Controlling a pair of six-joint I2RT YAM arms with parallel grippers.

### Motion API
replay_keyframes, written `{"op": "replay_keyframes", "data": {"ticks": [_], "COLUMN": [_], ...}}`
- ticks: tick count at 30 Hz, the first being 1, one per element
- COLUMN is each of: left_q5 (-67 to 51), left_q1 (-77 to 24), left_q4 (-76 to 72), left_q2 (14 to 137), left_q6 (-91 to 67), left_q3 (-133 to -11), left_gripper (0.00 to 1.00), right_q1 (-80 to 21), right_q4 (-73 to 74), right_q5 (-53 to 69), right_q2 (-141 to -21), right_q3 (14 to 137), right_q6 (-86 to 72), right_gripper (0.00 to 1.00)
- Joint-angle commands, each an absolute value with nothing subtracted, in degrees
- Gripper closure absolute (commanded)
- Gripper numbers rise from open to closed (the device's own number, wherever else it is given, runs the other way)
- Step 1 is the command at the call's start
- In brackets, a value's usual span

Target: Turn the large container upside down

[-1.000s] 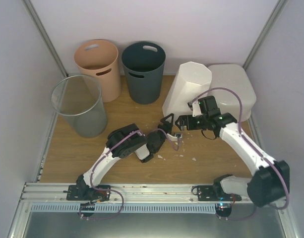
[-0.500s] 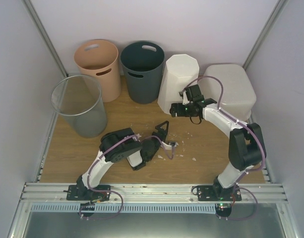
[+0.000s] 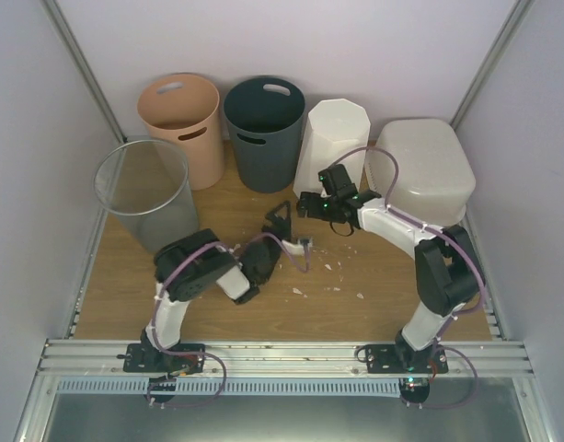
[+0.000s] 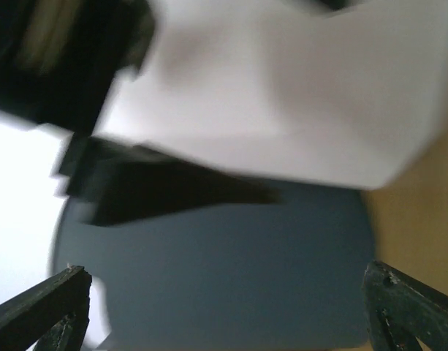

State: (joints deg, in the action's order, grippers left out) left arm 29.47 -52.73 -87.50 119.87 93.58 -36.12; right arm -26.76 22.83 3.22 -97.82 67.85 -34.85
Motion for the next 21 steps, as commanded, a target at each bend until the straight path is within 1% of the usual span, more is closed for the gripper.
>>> {"op": "replay_keyframes", "data": {"ticks": [1,6,9,14,21], "left_q5": [28.8,24.5,19.5,15.1,8.2], "left_q1": [-45.5,-37.5,-34.2,-30.7,-26.7], "left_q4": [-88.5,-63.3,-48.2,-40.4,-24.4], "left_q2": [107.8,98.7,96.6,98.6,100.5], "left_q6": [87.7,75.7,70.9,73.9,72.6], "left_q3": [-40.4,-52.7,-60.3,-69.6,-79.9], "left_gripper": [0.01,0.01,0.01,0.01,0.01], "right_q1": [-29.9,-30.1,-30.0,-29.8,-25.8], "right_q4": [15.6,13.9,12.5,12.8,13.9], "right_q5": [4.1,6.7,6.4,4.1,-1.6], "right_q2": [-97.9,-102.4,-104.7,-108.3,-109.5], "right_q3": [67.7,72.5,75.1,80.4,82.4], "right_q6": [-44.2,-45.8,-45.8,-45.9,-47.0], "right_gripper": [0.06,0.06,0.06,0.06,0.05]}}
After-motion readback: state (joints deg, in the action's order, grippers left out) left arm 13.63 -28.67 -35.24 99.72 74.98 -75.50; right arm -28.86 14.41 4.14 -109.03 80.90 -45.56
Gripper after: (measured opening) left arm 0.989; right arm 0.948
